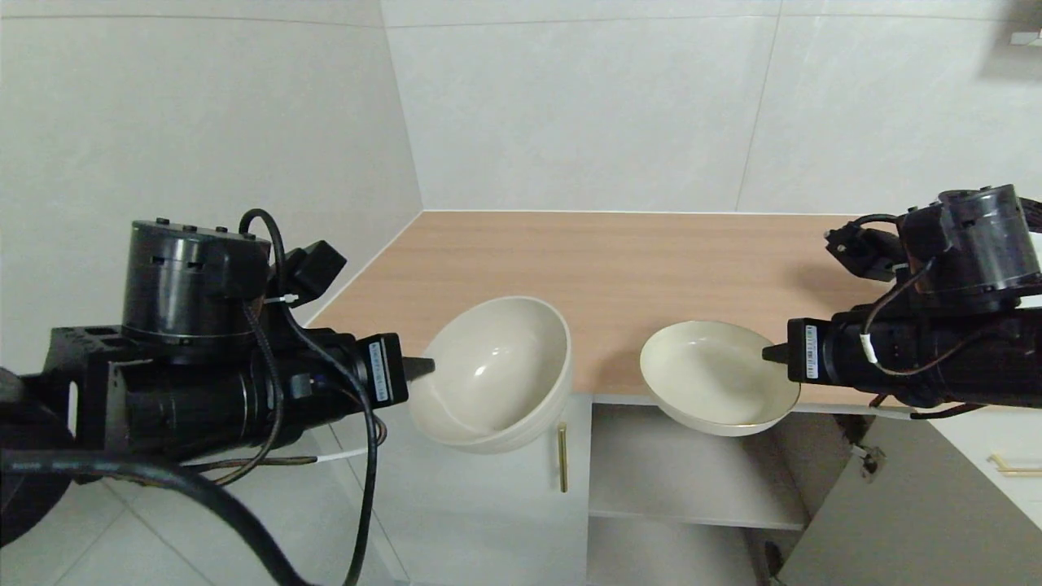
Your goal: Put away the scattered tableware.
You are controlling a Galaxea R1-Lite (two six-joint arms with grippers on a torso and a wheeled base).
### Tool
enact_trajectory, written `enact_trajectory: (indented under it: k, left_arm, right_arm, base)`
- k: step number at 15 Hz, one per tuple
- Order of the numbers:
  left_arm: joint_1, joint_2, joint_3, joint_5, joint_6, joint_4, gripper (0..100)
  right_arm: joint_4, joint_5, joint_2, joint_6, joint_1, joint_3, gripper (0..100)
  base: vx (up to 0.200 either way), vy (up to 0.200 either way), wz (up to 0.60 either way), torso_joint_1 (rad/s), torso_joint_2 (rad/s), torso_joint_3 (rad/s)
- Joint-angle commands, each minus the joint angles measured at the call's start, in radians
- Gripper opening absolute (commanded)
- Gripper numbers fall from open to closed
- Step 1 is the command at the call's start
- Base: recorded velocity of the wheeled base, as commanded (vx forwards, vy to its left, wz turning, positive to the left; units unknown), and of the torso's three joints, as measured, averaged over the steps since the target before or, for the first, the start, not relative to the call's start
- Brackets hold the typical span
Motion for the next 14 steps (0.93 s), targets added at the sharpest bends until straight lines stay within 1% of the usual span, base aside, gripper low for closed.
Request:
enact_trajectory:
  k: [1,3,6,9,14]
  left_arm:
    - [0.0,-0.027,0.027,-0.001,0.002,-0.002,0]
    - [0.0,-0.006,0.027,-0.001,0.002,-0.002,0]
    - [0.0,0.004,0.025,-0.001,0.004,-0.004,0]
    - [0.0,0.004,0.025,0.001,0.013,-0.004,0]
    - [0.0,0.002,0.025,0.001,0.013,-0.004,0]
  right_arm:
    - [0.001,0.007,-0.056,-0.003,-0.002,0.022,0]
    - [0.0,0.006,-0.046,-0.006,-0.008,0.032,0]
    - [0.0,0.001,-0.022,-0.021,-0.01,0.032,0]
    - [0.0,-0.002,-0.013,-0.026,-0.01,0.033,0]
    - [-0.002,-0.002,-0.005,-0.026,-0.01,0.038,0]
  base:
    - [0.0,0.0,0.0,0.0,0.0,0.0]
    - [0.0,0.0,0.0,0.0,0.0,0.0]
    - [-0.2,0.0,0.0,0.007,0.0,0.004]
    - [0.0,0.0,0.0,0.0,0.0,0.0]
    - [0.0,0.0,0.0,0.0,0.0,0.0]
